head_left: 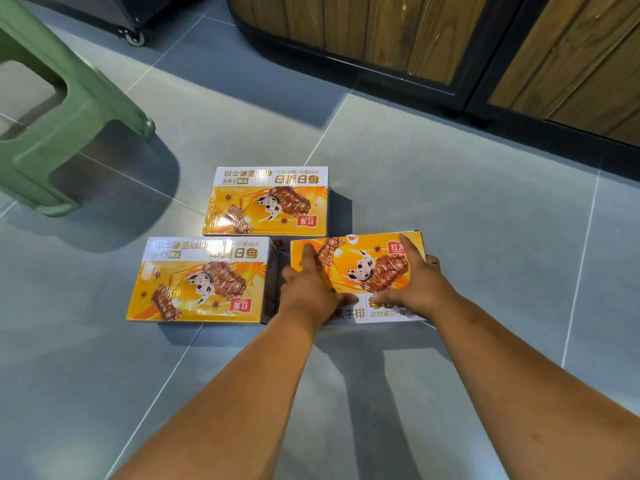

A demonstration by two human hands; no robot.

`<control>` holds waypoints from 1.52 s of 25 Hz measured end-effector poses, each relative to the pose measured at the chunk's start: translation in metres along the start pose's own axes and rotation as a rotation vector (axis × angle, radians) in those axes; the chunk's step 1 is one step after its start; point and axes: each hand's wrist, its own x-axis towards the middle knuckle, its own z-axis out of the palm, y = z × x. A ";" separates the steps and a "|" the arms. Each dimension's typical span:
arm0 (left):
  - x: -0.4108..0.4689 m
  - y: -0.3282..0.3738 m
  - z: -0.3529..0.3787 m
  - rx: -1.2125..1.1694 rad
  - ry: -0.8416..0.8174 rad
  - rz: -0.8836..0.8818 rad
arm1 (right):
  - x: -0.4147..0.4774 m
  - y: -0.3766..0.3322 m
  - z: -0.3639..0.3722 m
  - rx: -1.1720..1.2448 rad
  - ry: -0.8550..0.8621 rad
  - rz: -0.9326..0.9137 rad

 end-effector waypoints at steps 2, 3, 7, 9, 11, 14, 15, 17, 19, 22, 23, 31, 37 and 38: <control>-0.001 0.003 -0.003 0.060 0.008 0.009 | -0.003 -0.005 0.000 -0.019 0.021 0.005; -0.004 0.007 -0.007 0.081 0.030 0.027 | -0.004 -0.008 -0.003 -0.031 0.039 0.003; -0.023 0.028 -0.047 0.018 0.125 0.070 | -0.024 -0.043 -0.042 -0.073 0.112 -0.037; -0.040 0.048 -0.079 0.006 0.171 0.114 | -0.045 -0.063 -0.072 -0.054 0.171 -0.058; -0.071 0.073 -0.118 0.009 0.199 0.142 | -0.077 -0.087 -0.109 -0.040 0.188 -0.059; -0.130 0.117 -0.180 0.045 0.206 0.196 | -0.139 -0.125 -0.169 -0.025 0.231 -0.049; -0.151 0.130 -0.202 0.053 0.208 0.210 | -0.161 -0.139 -0.189 -0.023 0.247 -0.052; -0.195 0.156 -0.244 0.068 0.230 0.229 | -0.207 -0.167 -0.229 -0.024 0.275 -0.061; -0.242 0.185 -0.287 0.062 0.252 0.250 | -0.252 -0.194 -0.272 -0.023 0.298 -0.075; -0.322 0.238 -0.358 0.051 0.283 0.279 | -0.327 -0.236 -0.347 0.001 0.337 -0.104; -0.352 0.256 -0.380 0.048 0.281 0.290 | -0.356 -0.248 -0.373 0.006 0.346 -0.105; -0.544 0.349 -0.497 0.095 0.332 0.448 | -0.560 -0.307 -0.518 0.003 0.474 -0.095; -0.623 0.390 -0.522 0.162 0.298 0.658 | -0.669 -0.301 -0.552 0.062 0.665 0.017; -0.639 0.396 -0.522 0.175 0.286 0.698 | -0.690 -0.296 -0.556 0.072 0.703 0.038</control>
